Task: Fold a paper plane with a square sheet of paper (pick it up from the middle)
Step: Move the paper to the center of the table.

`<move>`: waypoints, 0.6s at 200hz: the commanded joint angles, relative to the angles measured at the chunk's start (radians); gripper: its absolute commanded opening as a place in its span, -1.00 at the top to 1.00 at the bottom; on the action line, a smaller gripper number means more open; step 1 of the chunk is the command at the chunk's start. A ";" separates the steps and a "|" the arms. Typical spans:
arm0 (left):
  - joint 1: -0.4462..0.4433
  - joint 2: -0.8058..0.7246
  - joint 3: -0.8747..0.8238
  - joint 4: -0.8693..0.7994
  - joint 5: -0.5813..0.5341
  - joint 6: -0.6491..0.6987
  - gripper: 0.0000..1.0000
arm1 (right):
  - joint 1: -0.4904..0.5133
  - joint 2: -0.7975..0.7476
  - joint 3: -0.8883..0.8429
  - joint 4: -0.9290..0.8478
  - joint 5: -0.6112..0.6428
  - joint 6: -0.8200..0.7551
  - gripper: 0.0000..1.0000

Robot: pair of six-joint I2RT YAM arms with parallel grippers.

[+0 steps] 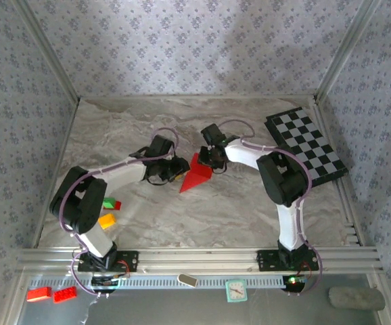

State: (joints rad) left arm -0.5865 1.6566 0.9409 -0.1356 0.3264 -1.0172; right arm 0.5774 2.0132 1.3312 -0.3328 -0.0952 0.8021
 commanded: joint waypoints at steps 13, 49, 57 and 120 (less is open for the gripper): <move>-0.036 -0.013 -0.037 0.106 0.057 -0.113 0.20 | -0.013 -0.055 -0.110 -0.092 0.116 0.123 0.34; -0.078 0.027 -0.024 0.178 0.093 -0.162 0.27 | -0.024 -0.095 -0.169 -0.094 0.115 0.186 0.33; -0.087 0.038 -0.024 0.187 0.090 -0.167 0.28 | -0.026 -0.101 -0.176 -0.093 0.113 0.198 0.32; -0.090 0.122 -0.006 0.197 0.086 -0.176 0.43 | -0.037 -0.149 -0.216 -0.074 0.091 0.240 0.32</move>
State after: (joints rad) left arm -0.6762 1.7485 0.9100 0.0498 0.4042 -1.1809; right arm 0.5495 1.8751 1.1538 -0.3332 -0.0216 1.0050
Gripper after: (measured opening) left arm 0.298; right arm 0.341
